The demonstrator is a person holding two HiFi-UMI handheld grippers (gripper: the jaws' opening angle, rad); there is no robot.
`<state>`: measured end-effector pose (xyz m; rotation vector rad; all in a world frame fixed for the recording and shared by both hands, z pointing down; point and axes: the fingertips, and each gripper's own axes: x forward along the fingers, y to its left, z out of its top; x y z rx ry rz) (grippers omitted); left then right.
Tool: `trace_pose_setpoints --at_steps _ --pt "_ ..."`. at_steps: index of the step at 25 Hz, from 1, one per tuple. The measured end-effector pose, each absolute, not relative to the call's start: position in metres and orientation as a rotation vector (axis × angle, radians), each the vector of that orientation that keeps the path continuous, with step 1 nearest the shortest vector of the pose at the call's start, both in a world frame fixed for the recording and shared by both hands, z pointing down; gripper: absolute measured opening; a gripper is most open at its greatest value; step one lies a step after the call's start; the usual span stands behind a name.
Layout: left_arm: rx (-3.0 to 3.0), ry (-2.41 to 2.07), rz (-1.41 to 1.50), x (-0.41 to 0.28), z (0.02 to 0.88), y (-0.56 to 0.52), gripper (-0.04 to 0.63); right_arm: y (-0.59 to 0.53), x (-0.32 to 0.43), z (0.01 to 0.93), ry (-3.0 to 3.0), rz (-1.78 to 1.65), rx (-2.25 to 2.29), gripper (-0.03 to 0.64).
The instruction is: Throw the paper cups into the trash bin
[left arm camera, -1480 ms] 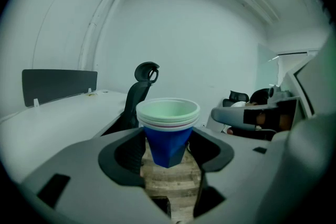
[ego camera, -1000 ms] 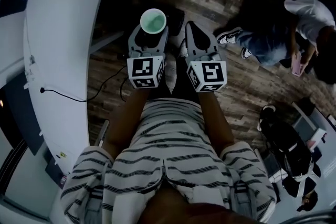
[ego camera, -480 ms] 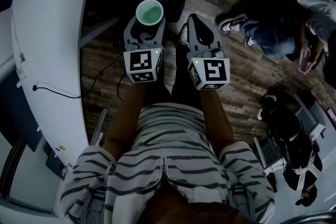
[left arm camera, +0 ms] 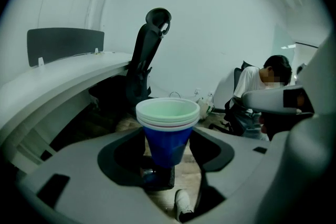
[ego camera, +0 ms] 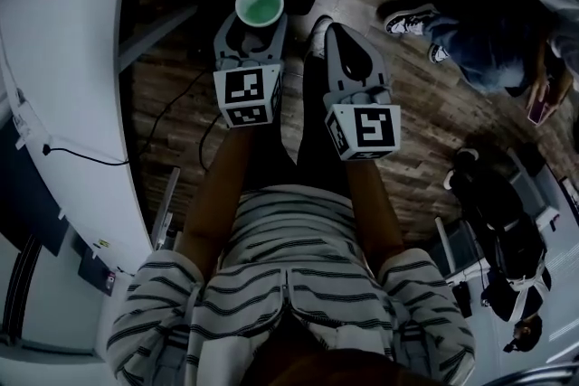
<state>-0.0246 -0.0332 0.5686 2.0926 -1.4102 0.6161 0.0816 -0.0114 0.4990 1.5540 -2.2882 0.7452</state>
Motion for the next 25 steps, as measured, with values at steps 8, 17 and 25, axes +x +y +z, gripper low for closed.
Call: trace_pose_setpoints --at_steps 8,17,25 --pt "2.026 -1.374 0.652 -0.02 0.616 -0.026 0.282 -0.005 0.088 0.529 -2.264 0.766 1.55 0.017" --pt "1.951 -1.299 0.68 -0.014 0.669 -0.017 0.282 0.003 0.088 0.55 -2.242 0.775 1.537 0.017" --pt "1.938 -1.231 0.744 -0.002 0.711 -0.014 0.282 0.01 0.096 0.567 -2.209 0.825 1.554 0.017"
